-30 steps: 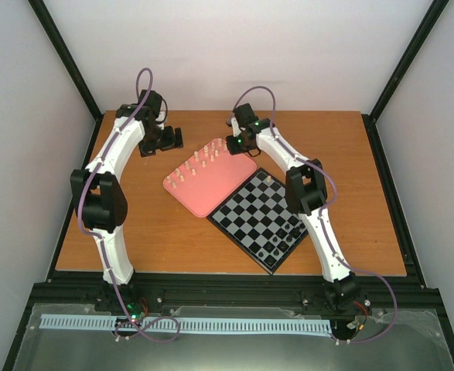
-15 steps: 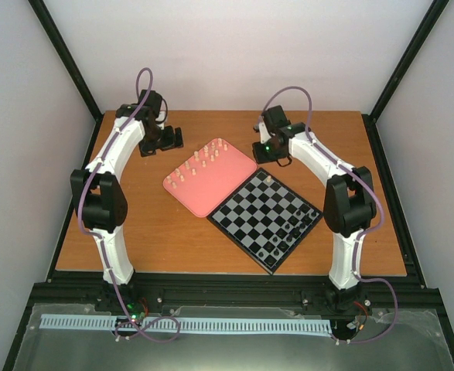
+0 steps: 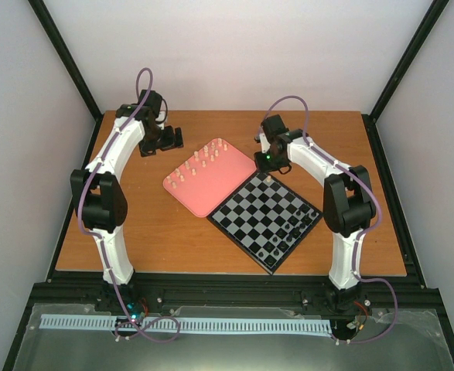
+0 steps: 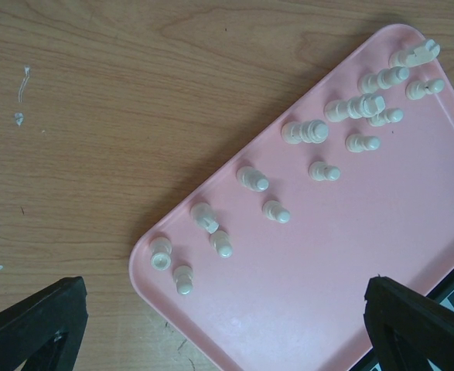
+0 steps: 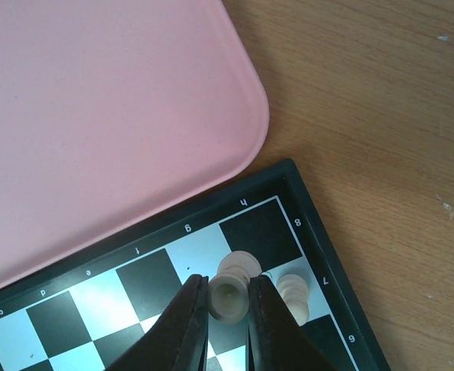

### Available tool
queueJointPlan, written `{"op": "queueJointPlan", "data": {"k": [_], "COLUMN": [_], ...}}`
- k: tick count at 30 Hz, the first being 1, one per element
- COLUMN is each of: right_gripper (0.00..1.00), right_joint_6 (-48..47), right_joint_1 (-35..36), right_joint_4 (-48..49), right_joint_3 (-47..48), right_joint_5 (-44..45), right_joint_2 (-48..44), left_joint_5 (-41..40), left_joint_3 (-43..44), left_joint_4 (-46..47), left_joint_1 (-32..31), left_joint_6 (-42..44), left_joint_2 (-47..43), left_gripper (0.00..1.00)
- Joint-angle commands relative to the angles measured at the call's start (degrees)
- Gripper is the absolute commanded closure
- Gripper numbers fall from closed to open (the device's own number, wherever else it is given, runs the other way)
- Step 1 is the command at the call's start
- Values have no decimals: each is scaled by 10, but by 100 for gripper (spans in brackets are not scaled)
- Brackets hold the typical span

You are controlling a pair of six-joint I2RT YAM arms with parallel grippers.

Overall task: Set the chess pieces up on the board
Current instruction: Place the chess piece on the chessboard.

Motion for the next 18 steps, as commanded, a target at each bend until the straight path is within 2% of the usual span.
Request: {"op": "queueJointPlan", "data": {"k": [1,18], "right_gripper": [95,94], "right_joint_6": [-9,-12], "right_joint_1": [3,3], "right_joint_4": [10,16], "right_joint_3": [-9,-8], "right_joint_5": [10,15], "right_joint_2": [16,42], "left_joint_5": [-5,-4], "left_joint_3": [4,6], "left_joint_4": [5,3], "left_joint_1": [4,4], "left_joint_6": [-4,-4], "left_joint_2": [-16,-12], "left_gripper": [0,0]}}
